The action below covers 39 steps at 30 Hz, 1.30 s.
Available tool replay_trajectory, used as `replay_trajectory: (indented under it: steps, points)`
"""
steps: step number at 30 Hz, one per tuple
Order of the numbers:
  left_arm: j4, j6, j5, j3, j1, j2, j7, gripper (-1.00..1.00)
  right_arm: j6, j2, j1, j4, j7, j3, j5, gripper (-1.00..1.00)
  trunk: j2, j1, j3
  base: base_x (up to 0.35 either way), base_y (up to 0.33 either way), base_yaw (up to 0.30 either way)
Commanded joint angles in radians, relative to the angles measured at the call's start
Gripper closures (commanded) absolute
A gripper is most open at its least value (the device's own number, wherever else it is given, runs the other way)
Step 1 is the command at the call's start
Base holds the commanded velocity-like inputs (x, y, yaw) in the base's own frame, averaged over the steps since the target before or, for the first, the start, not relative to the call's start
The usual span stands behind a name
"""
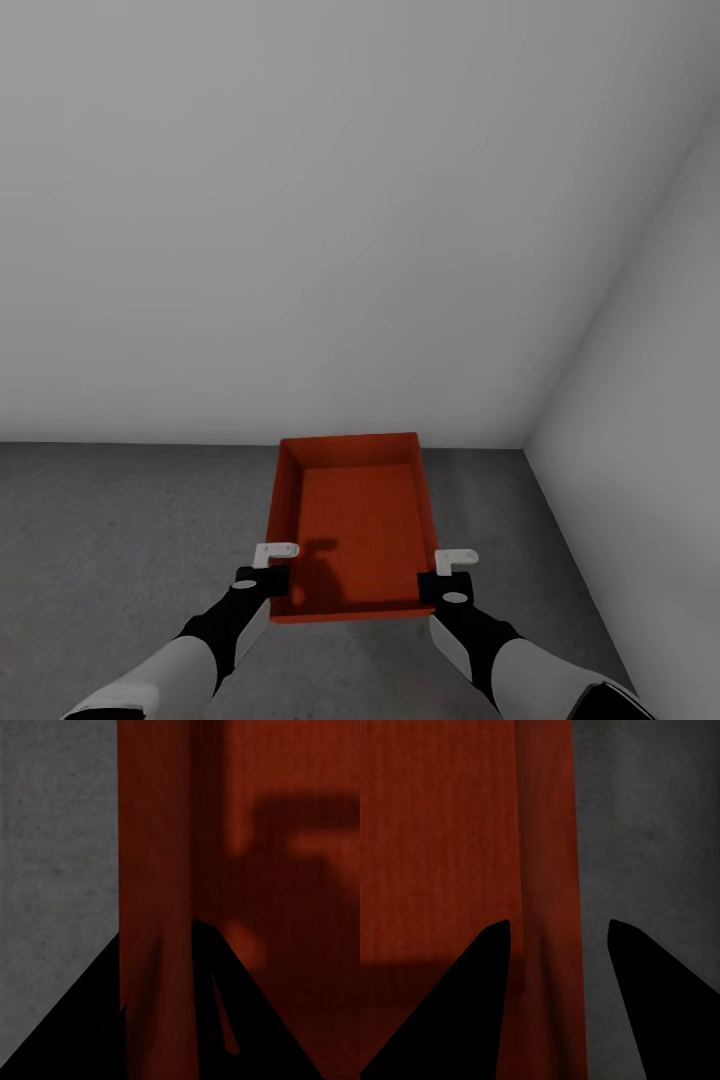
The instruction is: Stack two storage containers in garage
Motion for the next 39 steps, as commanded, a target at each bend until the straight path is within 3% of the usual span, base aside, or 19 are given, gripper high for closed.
replay_trajectory:
  steps: [1,11,39]
  points:
    - [-0.005,-0.016,0.053,0.022,-0.001,0.071,-0.003,1.0,-0.002,-0.054,0.0,0.0,0.053,-0.027,-0.029,1.0,-0.002,0.001,-0.002,0.0,0.0,0.0]
    - [-0.003,-0.016,0.053,0.022,-0.001,0.074,-0.003,1.0,0.0,-0.052,0.0,0.0,0.053,-0.028,-0.032,1.0,-0.002,0.001,-0.005,0.0,0.0,0.0]
    - [0.002,-0.018,0.046,0.018,-0.001,0.075,-0.003,1.0,-0.002,-0.054,0.0,0.0,0.053,-0.028,-0.032,1.0,-0.002,0.001,-0.05,0.0,0.0,0.0]
